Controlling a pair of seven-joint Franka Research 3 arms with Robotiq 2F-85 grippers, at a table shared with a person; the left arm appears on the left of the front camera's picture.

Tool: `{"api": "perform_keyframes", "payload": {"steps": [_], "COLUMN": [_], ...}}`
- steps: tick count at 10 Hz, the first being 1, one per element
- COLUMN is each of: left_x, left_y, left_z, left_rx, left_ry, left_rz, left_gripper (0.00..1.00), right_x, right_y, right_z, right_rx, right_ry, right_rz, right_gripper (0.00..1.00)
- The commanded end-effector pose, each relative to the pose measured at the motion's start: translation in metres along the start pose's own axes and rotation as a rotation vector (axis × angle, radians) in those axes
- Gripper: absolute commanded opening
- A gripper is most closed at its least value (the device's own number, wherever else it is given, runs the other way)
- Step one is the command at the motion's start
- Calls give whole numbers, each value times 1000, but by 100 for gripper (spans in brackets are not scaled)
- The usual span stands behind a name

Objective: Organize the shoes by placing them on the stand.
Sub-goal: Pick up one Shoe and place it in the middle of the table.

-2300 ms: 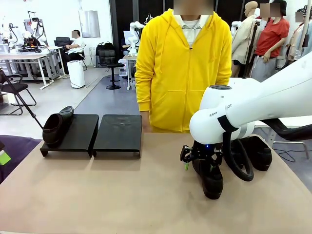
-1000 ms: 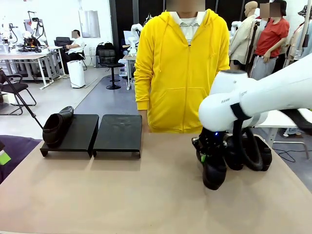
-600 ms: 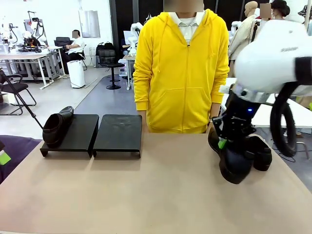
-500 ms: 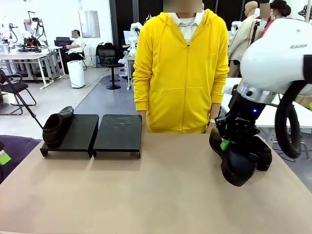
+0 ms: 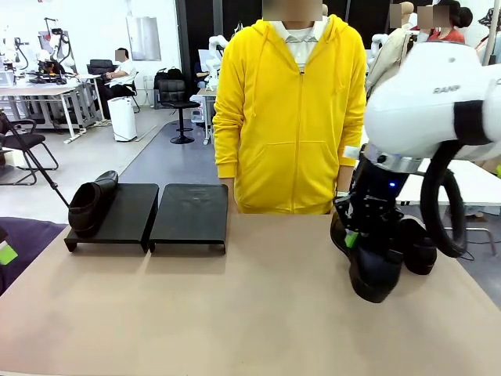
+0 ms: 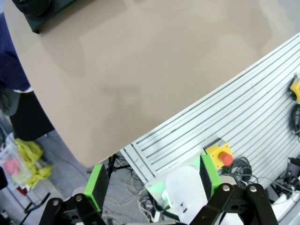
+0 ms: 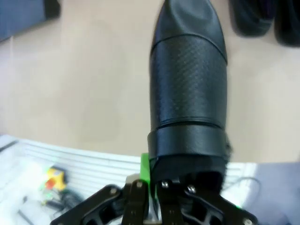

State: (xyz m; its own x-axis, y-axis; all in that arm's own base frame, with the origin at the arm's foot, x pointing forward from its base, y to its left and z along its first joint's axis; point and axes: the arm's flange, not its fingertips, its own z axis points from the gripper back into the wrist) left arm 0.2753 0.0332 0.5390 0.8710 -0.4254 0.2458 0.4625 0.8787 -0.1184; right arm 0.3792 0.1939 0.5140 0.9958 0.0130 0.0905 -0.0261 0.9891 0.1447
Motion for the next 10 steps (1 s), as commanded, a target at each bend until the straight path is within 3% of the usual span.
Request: {"api": "perform_keyframes", "payload": {"steps": [1, 3, 4, 5, 6, 7, 8, 10], "left_x": [-1, -1, -1, -1, -1, -1, -1, -1], "left_y": [-1, -1, -1, -1, -1, -1, -1, -1], "left_z": [1, 1, 1, 1, 1, 1, 1, 1], "left_rx": [-9, -9, -9, -9, -9, -9, -9, -9], "left_ry": [-3, -3, -3, -3, -3, -3, -3, -3], "left_rz": [10, 10, 10, 10, 10, 10, 10, 10], "left_gripper": [100, 100, 100, 100, 100, 100, 100, 100], "right_x": [41, 73, 84, 87, 87, 81, 56, 56], "right_y": [127, 269, 310, 332, 338, 324, 311, 311], "right_z": [25, 10, -8, -27, -44, -48, -59, -59], "right_rx": [-54, -40, -98, -105, -141, -146, -83, -83], "right_ry": [-74, -185, -178, -111, -86, -123, -135, -135], "right_rz": [77, 213, 230, 226, 158, 114, 230, 230], "right_gripper": [0, 0, 0, 0, 0, 0, 0, 0]}}
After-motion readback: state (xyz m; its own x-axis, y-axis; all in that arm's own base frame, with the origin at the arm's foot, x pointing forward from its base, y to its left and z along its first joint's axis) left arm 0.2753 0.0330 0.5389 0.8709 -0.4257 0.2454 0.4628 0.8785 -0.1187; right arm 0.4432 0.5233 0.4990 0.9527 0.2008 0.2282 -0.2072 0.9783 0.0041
